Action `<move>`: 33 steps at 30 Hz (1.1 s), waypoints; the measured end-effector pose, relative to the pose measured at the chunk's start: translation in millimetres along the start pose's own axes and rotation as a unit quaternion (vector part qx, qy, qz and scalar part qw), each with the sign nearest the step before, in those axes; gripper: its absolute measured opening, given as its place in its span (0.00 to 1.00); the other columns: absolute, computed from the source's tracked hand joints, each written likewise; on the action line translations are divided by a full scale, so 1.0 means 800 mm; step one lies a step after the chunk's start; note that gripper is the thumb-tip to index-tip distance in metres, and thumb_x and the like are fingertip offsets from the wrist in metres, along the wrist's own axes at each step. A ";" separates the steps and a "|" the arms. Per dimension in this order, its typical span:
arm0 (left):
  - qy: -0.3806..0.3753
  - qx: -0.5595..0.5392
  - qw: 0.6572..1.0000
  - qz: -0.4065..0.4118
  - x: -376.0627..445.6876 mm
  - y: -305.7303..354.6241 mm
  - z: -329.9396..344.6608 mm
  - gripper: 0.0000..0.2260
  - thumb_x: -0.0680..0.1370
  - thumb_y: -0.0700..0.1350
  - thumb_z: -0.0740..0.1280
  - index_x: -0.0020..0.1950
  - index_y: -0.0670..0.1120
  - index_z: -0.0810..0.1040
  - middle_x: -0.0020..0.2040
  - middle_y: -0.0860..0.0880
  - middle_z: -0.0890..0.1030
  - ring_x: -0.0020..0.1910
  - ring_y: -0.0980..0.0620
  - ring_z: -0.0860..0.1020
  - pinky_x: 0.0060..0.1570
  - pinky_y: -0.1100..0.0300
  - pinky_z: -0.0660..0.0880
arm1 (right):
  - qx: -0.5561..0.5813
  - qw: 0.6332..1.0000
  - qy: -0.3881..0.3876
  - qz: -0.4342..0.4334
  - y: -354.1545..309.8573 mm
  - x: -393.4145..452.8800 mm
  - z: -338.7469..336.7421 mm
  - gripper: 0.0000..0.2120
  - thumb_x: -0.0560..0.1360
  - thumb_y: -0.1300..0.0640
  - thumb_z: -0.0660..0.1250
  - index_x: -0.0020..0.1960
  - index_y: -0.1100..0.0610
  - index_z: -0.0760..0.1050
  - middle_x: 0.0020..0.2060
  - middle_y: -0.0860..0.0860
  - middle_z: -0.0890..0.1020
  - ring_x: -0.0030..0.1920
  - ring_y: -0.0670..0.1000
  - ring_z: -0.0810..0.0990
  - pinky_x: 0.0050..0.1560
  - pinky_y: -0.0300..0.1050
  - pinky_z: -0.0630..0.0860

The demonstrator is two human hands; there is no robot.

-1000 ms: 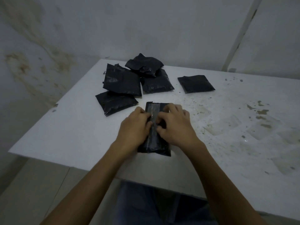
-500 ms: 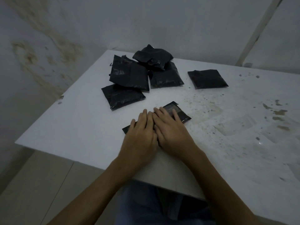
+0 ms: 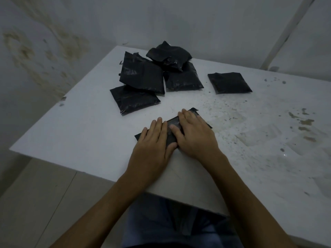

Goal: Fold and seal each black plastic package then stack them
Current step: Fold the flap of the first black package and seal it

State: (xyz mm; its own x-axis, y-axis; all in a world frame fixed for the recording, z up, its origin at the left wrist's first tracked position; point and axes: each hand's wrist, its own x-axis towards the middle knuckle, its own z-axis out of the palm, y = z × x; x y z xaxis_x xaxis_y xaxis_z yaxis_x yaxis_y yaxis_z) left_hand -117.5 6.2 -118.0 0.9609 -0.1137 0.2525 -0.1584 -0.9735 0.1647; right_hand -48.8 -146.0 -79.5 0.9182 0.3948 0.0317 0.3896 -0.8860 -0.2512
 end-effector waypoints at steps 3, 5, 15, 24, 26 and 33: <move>0.005 0.002 1.000 -0.006 -0.002 0.002 -0.002 0.32 0.85 0.60 0.51 0.78 0.37 0.69 0.77 0.37 0.70 0.76 0.39 0.70 0.74 0.44 0.61 | -0.017 0.999 -0.013 0.031 0.003 0.007 0.001 0.34 0.85 0.38 0.47 0.83 0.57 0.53 0.83 0.55 0.56 0.82 0.52 0.53 0.80 0.47 0.46; 0.012 0.008 1.000 -0.005 -0.003 0.003 -0.004 0.31 0.85 0.59 0.52 0.77 0.36 0.70 0.76 0.36 0.71 0.75 0.38 0.72 0.73 0.44 0.62 | -0.018 0.998 -0.027 0.049 0.005 0.010 -0.003 0.34 0.85 0.38 0.47 0.84 0.57 0.51 0.83 0.54 0.54 0.82 0.52 0.52 0.81 0.49 0.47; -0.058 0.020 0.998 -0.022 -0.002 -0.009 -0.024 0.36 0.83 0.62 0.44 0.80 0.38 0.64 0.80 0.35 0.64 0.78 0.37 0.66 0.76 0.41 0.63 | -0.039 0.995 -0.029 0.089 0.005 -0.006 -0.007 0.35 0.85 0.38 0.45 0.84 0.60 0.48 0.83 0.57 0.54 0.82 0.55 0.52 0.81 0.55 0.42; -0.053 -0.032 0.998 0.019 0.009 -0.018 -0.038 0.25 0.88 0.53 0.51 0.84 0.48 0.55 0.84 0.50 0.55 0.83 0.54 0.53 0.75 0.63 0.43 | -0.031 0.998 -0.001 -0.053 0.001 -0.026 0.004 0.28 0.87 0.45 0.46 0.83 0.54 0.54 0.82 0.53 0.58 0.82 0.50 0.55 0.82 0.52 0.48; -0.054 -0.044 0.998 -0.003 0.007 -0.017 -0.042 0.26 0.87 0.55 0.53 0.85 0.49 0.55 0.84 0.51 0.55 0.83 0.55 0.54 0.75 0.64 0.46 | -0.022 0.999 0.010 -0.036 0.002 -0.028 0.005 0.29 0.86 0.43 0.47 0.83 0.55 0.56 0.82 0.53 0.60 0.81 0.50 0.57 0.81 0.51 0.50; -0.075 -0.068 0.991 -0.089 -0.001 -0.006 -0.047 0.30 0.86 0.60 0.53 0.85 0.49 0.53 0.84 0.50 0.56 0.82 0.51 0.56 0.77 0.53 0.61 | 0.013 0.999 0.028 0.035 0.008 -0.043 -0.001 0.34 0.84 0.36 0.50 0.83 0.55 0.56 0.82 0.52 0.60 0.80 0.52 0.58 0.79 0.47 0.52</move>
State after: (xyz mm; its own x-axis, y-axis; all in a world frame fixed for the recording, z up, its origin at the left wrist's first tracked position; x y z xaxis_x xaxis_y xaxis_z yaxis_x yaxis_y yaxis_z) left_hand -125.9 18.2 -82.9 0.9977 0.0185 0.0652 -0.0036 -0.9462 0.3235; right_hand -77.9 -165.8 -81.7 0.9459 0.3175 0.0674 0.3233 -0.9037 -0.2806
